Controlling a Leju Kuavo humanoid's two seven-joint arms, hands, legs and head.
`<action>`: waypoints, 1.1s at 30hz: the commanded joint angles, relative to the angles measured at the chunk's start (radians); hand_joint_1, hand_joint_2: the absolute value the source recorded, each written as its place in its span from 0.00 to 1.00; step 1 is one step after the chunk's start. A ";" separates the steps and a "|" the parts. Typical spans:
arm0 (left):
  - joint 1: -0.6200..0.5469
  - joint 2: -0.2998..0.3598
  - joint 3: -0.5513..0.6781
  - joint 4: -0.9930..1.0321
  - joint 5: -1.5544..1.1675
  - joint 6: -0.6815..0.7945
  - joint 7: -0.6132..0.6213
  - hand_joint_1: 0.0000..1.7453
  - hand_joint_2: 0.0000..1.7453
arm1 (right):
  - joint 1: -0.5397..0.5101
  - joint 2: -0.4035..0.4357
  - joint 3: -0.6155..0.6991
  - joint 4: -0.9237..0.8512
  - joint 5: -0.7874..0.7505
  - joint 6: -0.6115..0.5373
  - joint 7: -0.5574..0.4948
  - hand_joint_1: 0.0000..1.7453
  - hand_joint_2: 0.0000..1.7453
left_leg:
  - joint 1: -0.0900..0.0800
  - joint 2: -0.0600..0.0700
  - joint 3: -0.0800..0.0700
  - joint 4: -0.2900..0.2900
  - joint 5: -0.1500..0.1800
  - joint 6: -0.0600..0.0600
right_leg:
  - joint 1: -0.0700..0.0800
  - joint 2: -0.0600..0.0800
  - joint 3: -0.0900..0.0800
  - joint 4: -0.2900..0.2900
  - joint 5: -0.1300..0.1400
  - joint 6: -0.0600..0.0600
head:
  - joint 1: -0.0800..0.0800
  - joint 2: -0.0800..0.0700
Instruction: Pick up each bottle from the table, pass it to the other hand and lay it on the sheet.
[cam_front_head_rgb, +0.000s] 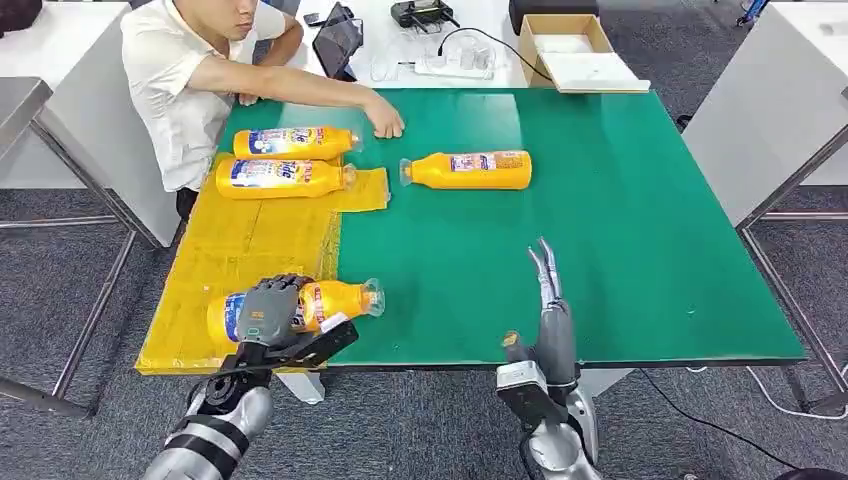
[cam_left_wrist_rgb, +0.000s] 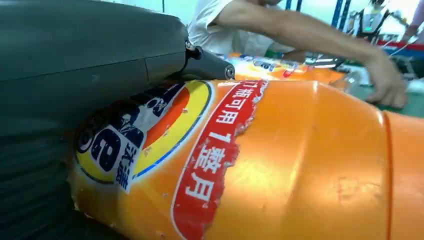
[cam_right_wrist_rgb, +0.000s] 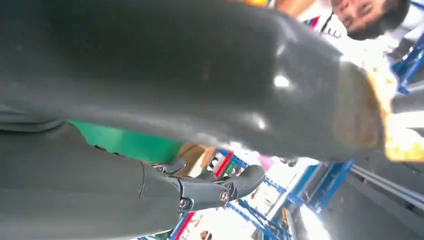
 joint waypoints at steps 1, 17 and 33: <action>-0.132 -0.024 0.048 0.339 0.015 -0.027 -0.002 1.00 1.00 | -0.060 -0.001 0.021 0.159 -0.003 0.010 0.005 0.00 0.00 | 0.001 0.003 0.006 -0.002 -0.001 -0.002 | 0.001 0.001 0.005 -0.002 -0.001 -0.002 | 0.000 0.000; -0.145 -0.039 0.159 0.377 0.297 -0.298 -0.251 0.00 1.00 | -0.111 -0.001 0.019 0.277 -0.040 0.016 -0.001 0.00 0.00 | 0.001 0.005 0.011 -0.003 0.000 -0.004 | 0.002 0.004 0.010 -0.003 0.002 -0.004 | 0.000 0.000; 0.139 -0.040 0.047 -0.454 1.014 -0.298 -0.538 0.00 1.00 | -0.070 -0.004 -0.010 0.225 -0.139 0.040 -0.047 0.00 0.00 | 0.001 -0.002 0.003 0.000 0.000 -0.003 | 0.001 -0.003 0.003 0.001 0.000 -0.004 | 0.000 0.000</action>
